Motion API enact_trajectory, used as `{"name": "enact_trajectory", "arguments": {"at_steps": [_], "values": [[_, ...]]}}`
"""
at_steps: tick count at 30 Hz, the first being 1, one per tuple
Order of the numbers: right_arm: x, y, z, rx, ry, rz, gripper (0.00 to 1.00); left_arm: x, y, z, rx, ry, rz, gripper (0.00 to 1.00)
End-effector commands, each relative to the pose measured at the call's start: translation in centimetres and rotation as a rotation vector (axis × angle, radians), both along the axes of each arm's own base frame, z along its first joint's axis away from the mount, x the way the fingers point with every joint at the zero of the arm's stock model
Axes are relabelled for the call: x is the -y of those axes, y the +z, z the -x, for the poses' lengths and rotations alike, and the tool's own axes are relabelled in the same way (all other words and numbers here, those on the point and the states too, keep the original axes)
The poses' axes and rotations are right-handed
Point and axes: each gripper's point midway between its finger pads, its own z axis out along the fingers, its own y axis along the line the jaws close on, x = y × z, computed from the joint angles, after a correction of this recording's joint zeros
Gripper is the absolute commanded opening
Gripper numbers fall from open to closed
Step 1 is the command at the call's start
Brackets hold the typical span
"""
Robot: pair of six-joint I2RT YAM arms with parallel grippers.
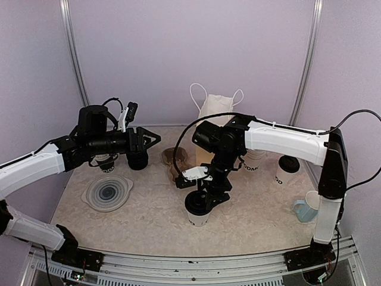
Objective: Pack the takeout coffee
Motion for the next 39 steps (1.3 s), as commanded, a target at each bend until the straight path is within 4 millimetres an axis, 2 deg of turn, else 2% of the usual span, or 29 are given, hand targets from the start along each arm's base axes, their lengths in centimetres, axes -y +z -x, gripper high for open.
{"name": "enact_trajectory", "arguments": {"at_steps": [1, 9, 14, 18, 22, 26, 28, 31, 39], "values": [[-0.5, 0.2, 0.1, 0.003, -0.001, 0.002, 0.84, -1.0, -0.1, -0.2, -0.017, 0.045, -0.003, 0.63], [0.0, 3.5, -0.8, 0.097, -0.026, -0.055, 0.88, -1.3, -2.8, 0.1, -0.148, 0.075, -0.031, 0.62], [1.7, 4.2, -2.2, 0.099, -0.13, -0.127, 0.89, 1.3, -4.8, 2.8, -0.229, -0.038, -0.072, 0.61], [3.2, 4.6, -4.4, 0.001, -0.32, -0.259, 0.84, 4.2, -6.3, 6.2, -0.299, -0.155, -0.1, 0.6], [4.7, 3.2, -4.7, -0.156, -0.443, -0.308, 0.73, 6.1, -8.2, 8.4, -0.366, -0.221, -0.127, 0.55], [4.7, 1.5, -3.0, -0.309, -0.461, -0.309, 0.68, 7.7, -9.8, 9.7, -0.42, -0.283, -0.141, 0.5], [4.6, 0.9, -2.3, -0.371, -0.465, -0.305, 0.66, 7.9, -11.0, 9.6, -0.442, -0.281, -0.164, 0.47], [4.4, 0.4, -1.5, -0.436, -0.466, -0.302, 0.64, 8.4, -11.8, 9.5, -0.454, -0.291, -0.163, 0.45], [3.9, -0.7, -1.5, -0.484, -0.481, -0.285, 0.58, 9.7, -13.2, 9.4, -0.479, -0.334, -0.165, 0.4]]}}
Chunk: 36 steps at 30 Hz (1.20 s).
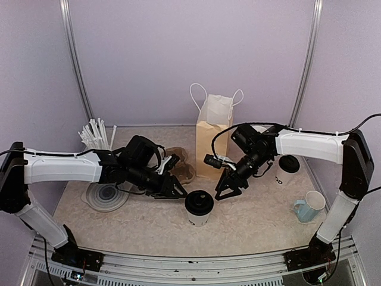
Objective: Pack the takeout coffee
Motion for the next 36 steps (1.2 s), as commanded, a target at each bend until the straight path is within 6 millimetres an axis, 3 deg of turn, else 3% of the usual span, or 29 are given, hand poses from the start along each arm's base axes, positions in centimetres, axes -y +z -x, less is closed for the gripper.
{"name": "enact_trajectory", "arguments": {"at_steps": [1, 14, 27, 30, 36], "values": [[-0.9, -0.5, 0.5, -0.063, 0.009, -0.026, 0.58, 1.4, 0.6, -0.2, 0.011, -0.038, 0.044, 0.39], [-2.5, -2.5, 0.7, -0.111, 0.035, 0.014, 0.54, 0.6, -3.1, -0.1, -0.036, -0.036, -0.058, 0.32], [-1.0, -8.6, -1.1, -0.099, -0.071, 0.23, 0.47, -3.0, -11.4, 1.1, -0.172, -0.006, -0.346, 0.24], [-0.5, -9.4, -1.3, -0.07, -0.081, 0.269, 0.46, -2.4, -10.9, 0.9, -0.143, -0.02, -0.339, 0.26], [-0.3, -9.8, -0.6, -0.046, -0.054, 0.282, 0.43, -1.0, -8.0, -1.1, -0.046, -0.009, -0.295, 0.29]]}}
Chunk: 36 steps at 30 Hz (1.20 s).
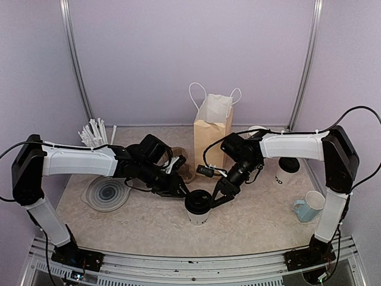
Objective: Pack the takeout coffee
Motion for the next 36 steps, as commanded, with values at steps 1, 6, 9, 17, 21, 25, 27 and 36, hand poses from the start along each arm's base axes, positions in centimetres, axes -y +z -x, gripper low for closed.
{"name": "enact_trajectory", "arguments": {"at_steps": [1, 6, 9, 17, 21, 25, 27, 36], "values": [[1.2, -5.9, -2.0, 0.18, 0.006, 0.174, 0.42, -1.8, -4.5, 0.7, -0.012, 0.008, -0.198, 0.3], [-1.0, -1.0, 1.7, 0.118, 0.121, -0.038, 0.5, -0.7, -1.6, -1.4, 0.097, 0.022, -0.157, 0.36], [-1.1, 0.7, 2.8, 0.118, 0.157, -0.089, 0.59, 0.5, 1.5, -3.0, 0.169, 0.044, -0.096, 0.4], [-1.1, 1.3, 4.7, 0.093, 0.214, -0.122, 0.69, 2.0, 6.0, -4.3, 0.247, 0.061, 0.01, 0.48], [-0.4, 0.7, 4.9, 0.116, 0.221, -0.08, 0.68, 0.3, 5.2, -4.5, 0.23, 0.126, -0.053, 0.48], [1.3, 0.8, 3.4, 0.171, 0.156, -0.033, 0.67, -2.0, 4.3, -3.3, 0.163, 0.185, -0.092, 0.46], [1.9, 1.3, 1.6, 0.19, 0.084, -0.033, 0.62, -3.3, 3.7, -2.4, 0.107, 0.222, -0.089, 0.43], [1.1, 2.1, -2.7, 0.107, -0.04, -0.083, 0.51, -3.4, 3.0, 1.6, -0.049, 0.206, -0.01, 0.36]]}}
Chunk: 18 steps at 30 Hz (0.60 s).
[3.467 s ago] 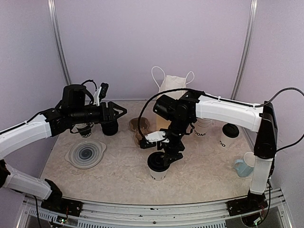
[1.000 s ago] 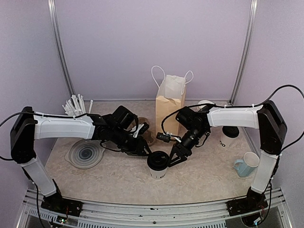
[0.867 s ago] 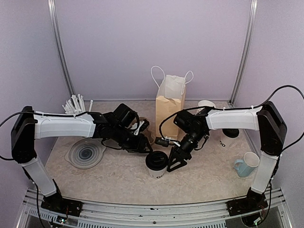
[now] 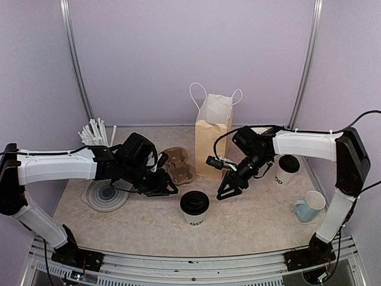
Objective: Pack the takeout coffee
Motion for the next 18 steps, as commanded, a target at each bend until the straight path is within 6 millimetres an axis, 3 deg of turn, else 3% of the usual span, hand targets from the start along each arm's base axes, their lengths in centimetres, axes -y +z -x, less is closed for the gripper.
{"name": "enact_trajectory", "arguments": {"at_steps": [1, 7, 18], "values": [[-1.7, 0.4, -0.5, -0.064, -0.001, -0.047, 0.51, 0.7, 0.1, 1.9, -0.072, -0.014, 0.051, 0.35], [-2.8, 0.6, -1.1, -0.097, 0.0, -0.064, 0.53, 1.4, -0.6, 3.3, -0.109, -0.05, 0.057, 0.35], [-3.7, -0.3, -0.1, -0.122, 0.032, -0.049, 0.57, 3.5, -1.6, 4.2, -0.132, -0.119, 0.065, 0.35]]}}
